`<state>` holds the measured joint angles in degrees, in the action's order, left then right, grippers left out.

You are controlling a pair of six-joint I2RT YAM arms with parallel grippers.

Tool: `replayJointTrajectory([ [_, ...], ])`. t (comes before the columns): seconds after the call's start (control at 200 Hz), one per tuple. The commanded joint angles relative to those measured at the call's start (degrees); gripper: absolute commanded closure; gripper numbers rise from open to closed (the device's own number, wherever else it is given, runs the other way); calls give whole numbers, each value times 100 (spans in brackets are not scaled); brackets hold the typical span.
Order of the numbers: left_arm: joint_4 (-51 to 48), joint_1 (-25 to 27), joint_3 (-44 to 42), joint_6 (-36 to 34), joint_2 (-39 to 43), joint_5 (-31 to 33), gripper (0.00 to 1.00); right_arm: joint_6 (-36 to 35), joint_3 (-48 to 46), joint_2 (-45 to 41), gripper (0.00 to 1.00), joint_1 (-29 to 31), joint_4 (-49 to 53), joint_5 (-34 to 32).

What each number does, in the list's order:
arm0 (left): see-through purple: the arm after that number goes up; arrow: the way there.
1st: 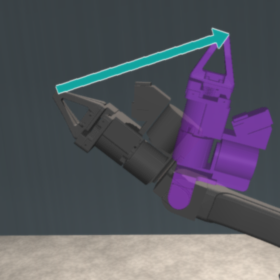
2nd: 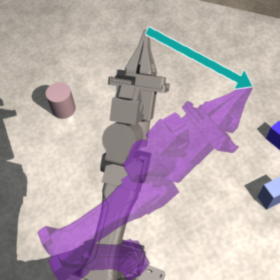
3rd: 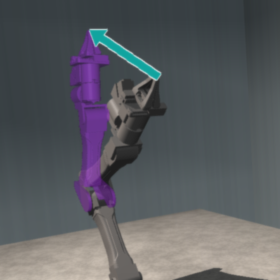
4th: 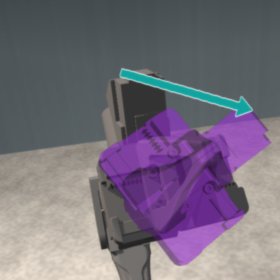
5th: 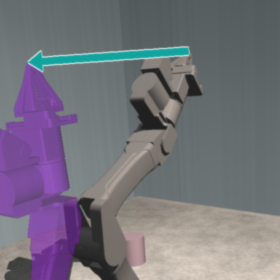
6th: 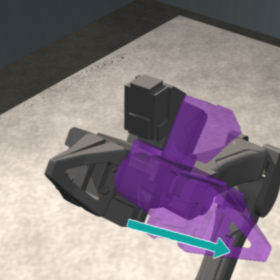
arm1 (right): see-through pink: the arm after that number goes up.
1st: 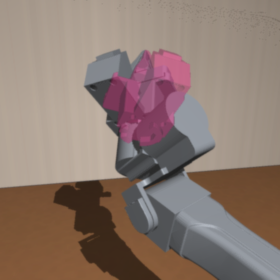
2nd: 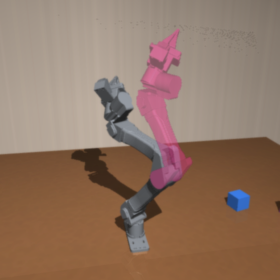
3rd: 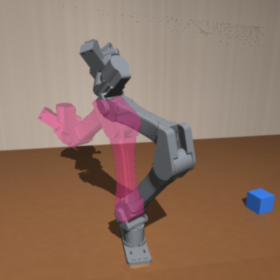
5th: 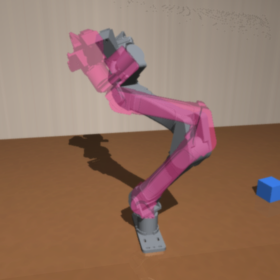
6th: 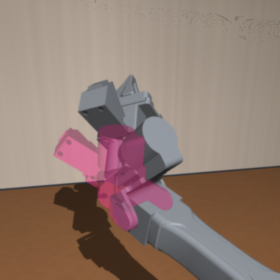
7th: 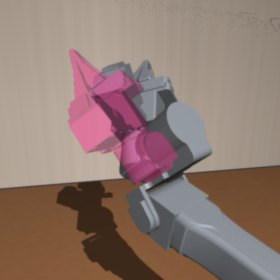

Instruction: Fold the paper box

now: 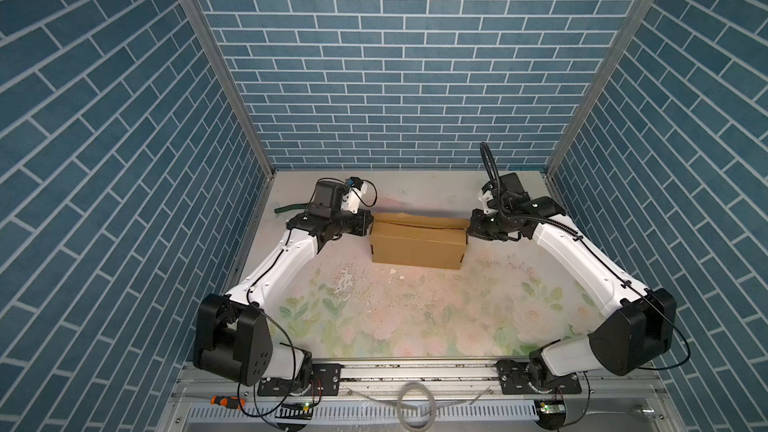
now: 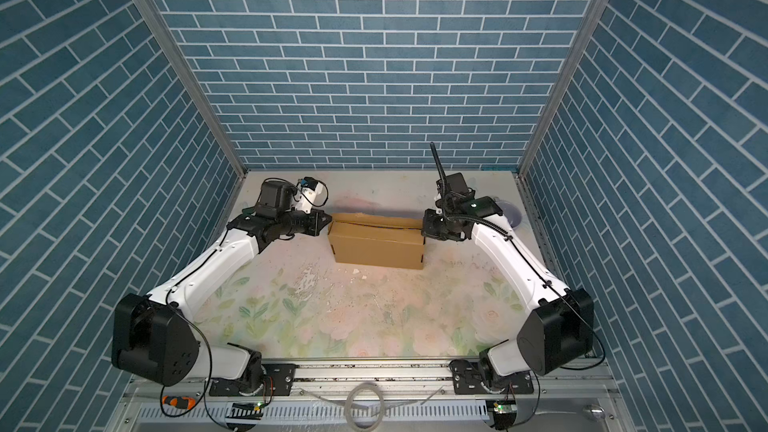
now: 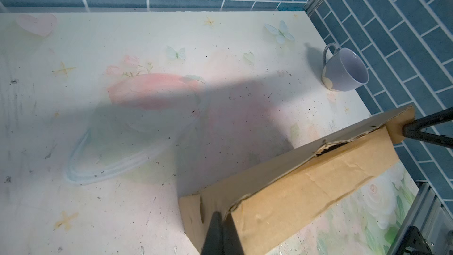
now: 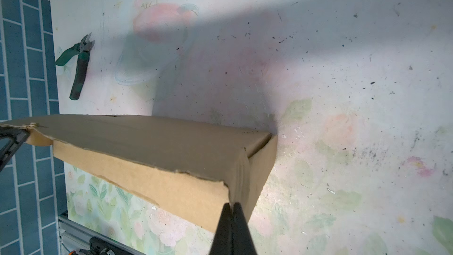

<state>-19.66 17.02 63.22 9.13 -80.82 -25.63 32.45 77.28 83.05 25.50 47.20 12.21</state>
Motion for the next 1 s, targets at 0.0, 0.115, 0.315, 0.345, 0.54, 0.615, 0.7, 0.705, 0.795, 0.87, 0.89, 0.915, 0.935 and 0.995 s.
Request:
replayJointTrajectory([
  [0.0, -489, 154, -309, 64, -127, -234, 100, 194, 143, -46, 100, 39, 83, 174],
  [0.115, -451, 153, -337, 59, -136, -249, 100, 34, 507, 41, 100, 43, 401, 121],
  [0.315, -372, 153, -417, 88, -170, -267, 100, 205, 275, 36, 100, 43, 221, 291],
  [0.345, -365, 153, -424, 91, -171, -276, 100, 262, 234, 17, 100, 43, 154, 374],
  [0.54, -389, 159, -425, 63, -163, -267, 100, 247, 455, 71, 100, -13, 202, 484],
  [0.615, -372, 157, -441, 56, -164, -261, 100, 347, 421, 71, 100, -60, 109, 681],
  [0.7, -346, 153, -462, 76, -180, -268, 100, 495, 337, 33, 100, -129, -44, 964],
  [0.705, -341, 157, -465, 78, -180, -268, 100, 502, 334, 30, 100, -131, -53, 979],
  [0.795, -328, 152, -483, 69, -188, -277, 100, 591, 314, -34, 100, -222, -117, 1129],
  [0.87, -328, 153, -490, 59, -204, -269, 100, 588, 314, -76, 100, -304, -102, 1221],
  [0.89, -336, 153, -495, 61, -206, -272, 100, 581, 313, -82, 100, -322, -85, 1223],
  [0.915, -337, 156, -487, 63, -205, -268, 100, 574, 307, -87, 100, -334, -65, 1223],
  [0.935, -337, 157, -486, 48, -215, -267, 100, 570, 299, -93, 100, -349, -63, 1237],
  [0.995, -337, 158, -494, 57, -224, -267, 100, 688, 179, -128, 100, -436, -221, 1485],
])
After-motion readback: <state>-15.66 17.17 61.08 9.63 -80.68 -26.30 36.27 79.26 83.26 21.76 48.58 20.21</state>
